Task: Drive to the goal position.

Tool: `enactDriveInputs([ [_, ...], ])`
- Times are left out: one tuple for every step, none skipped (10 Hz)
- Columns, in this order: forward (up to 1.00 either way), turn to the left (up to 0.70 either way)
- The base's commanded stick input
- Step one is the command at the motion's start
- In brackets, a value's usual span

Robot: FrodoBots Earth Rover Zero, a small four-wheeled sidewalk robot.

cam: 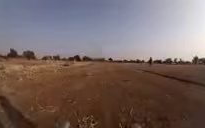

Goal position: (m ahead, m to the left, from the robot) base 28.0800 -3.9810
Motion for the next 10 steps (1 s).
enactDriveInputs([
  [0.50,0.00],
  [0.50,0.00],
  [0.50,0.00],
  [0.50,0.00],
  [0.50,0.00],
  [0.50,0.00],
  [0.50,0.00],
  [0.50,0.00],
  [0.50,0.00],
  [0.50,0.00],
])
